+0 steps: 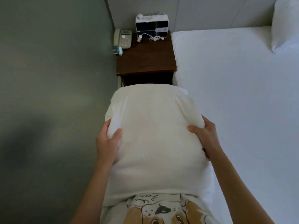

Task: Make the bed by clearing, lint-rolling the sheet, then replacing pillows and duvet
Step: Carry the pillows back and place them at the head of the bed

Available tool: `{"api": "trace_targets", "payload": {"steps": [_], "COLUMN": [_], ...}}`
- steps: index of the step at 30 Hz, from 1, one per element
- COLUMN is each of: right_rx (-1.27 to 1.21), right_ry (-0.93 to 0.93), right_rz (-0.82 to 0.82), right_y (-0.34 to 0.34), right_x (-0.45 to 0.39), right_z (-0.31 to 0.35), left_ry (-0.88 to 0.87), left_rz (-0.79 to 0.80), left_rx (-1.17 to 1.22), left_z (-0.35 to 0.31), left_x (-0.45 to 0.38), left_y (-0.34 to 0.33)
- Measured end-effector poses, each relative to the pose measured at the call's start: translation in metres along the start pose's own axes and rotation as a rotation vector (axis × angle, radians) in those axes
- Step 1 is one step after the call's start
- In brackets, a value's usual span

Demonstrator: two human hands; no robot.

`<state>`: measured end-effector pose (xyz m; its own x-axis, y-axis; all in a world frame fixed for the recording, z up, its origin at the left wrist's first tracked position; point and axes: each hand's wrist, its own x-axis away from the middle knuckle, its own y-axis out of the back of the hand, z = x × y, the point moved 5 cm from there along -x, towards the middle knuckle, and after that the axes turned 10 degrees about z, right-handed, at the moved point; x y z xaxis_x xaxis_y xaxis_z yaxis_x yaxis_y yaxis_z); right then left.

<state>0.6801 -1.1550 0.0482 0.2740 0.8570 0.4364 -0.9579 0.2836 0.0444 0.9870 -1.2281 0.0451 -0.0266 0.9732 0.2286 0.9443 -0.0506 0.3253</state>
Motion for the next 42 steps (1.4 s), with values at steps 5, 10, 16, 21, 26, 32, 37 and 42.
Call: {"api": "trace_targets", "payload": {"steps": [5,10,16,21,26,32,37,42], "right_rx": [-0.067,-0.176,-0.281,-0.333,-0.389,-0.439,-0.508,-0.541], "right_ry": [-0.003,-0.021,-0.011,-0.019,0.008,-0.012,-0.074,-0.135], "right_rz": [-0.169,-0.45,-0.672,-0.772,-0.764,-0.763,-0.843,-0.955], "right_y": [-0.007,0.005,0.032,0.076,0.154,0.245,0.299,0.348], "right_x": [-0.127,-0.205,-0.25,-0.306,-0.379,-0.438,-0.462,-0.499], "right_z": [0.041,0.077,0.117,0.129,0.154,0.175,0.166,0.159], "left_ry": [-0.075,-0.191,-0.278,-0.297,-0.331,-0.317,-0.284,-0.251], "left_rz": [0.183,0.471,0.718,0.821,0.791,0.85,0.936,1.077], "left_rx": [-0.069,-0.147,-0.176,-0.197,-0.218,-0.263,-0.258,-0.318], "left_z": [-0.043,-0.113,-0.18,-0.212,-0.258,-0.293,-0.315,-0.32], "left_x": [-0.179,-0.33,-0.425,-0.48,-0.528,-0.565,-0.579,-0.598], "left_y": [-0.048,-0.111,-0.194,-0.283,-0.376,-0.488,-0.575,-0.663]}}
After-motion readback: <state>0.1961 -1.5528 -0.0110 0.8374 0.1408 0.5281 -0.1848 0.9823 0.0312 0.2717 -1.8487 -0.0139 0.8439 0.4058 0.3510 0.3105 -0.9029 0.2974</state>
